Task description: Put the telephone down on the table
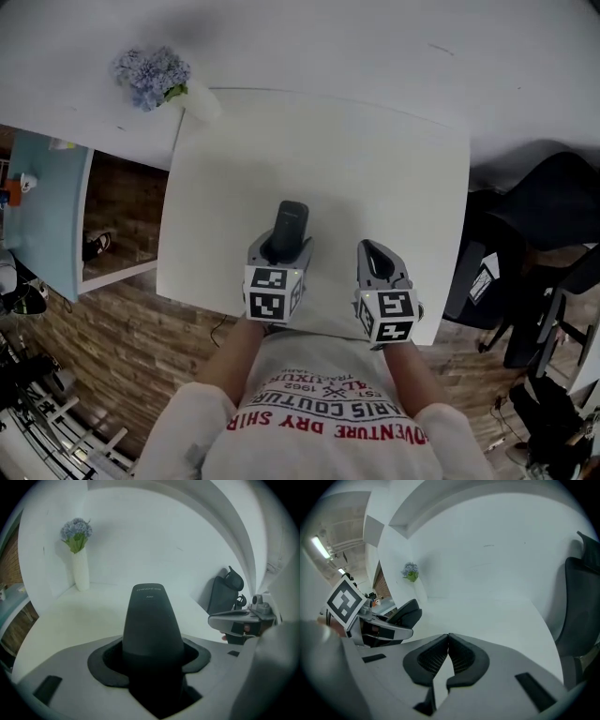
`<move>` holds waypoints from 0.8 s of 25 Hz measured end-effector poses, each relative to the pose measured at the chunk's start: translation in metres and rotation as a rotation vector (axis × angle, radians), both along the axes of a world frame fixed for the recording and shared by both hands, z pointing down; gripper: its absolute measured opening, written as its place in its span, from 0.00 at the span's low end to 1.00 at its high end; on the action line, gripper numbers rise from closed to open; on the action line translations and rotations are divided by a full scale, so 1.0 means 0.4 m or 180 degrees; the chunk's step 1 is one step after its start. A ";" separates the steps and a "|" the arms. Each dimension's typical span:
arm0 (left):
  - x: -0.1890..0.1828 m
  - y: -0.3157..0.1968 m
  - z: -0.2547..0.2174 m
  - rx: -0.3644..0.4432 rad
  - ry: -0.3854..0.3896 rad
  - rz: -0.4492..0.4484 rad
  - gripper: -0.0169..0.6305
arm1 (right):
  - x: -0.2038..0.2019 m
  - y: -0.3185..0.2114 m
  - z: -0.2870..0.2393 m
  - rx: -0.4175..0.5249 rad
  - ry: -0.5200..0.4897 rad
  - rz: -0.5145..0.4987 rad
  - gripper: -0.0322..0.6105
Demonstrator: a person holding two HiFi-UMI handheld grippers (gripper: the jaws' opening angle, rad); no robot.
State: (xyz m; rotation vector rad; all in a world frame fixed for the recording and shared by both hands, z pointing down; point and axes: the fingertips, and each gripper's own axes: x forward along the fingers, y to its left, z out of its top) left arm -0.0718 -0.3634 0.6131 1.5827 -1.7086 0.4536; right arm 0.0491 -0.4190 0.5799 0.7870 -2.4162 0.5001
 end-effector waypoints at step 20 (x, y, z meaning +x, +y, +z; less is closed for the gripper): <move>-0.031 -0.080 0.193 -0.0920 -0.0119 -0.0007 0.47 | -0.007 -0.071 0.090 -0.0222 0.0070 -0.0048 0.09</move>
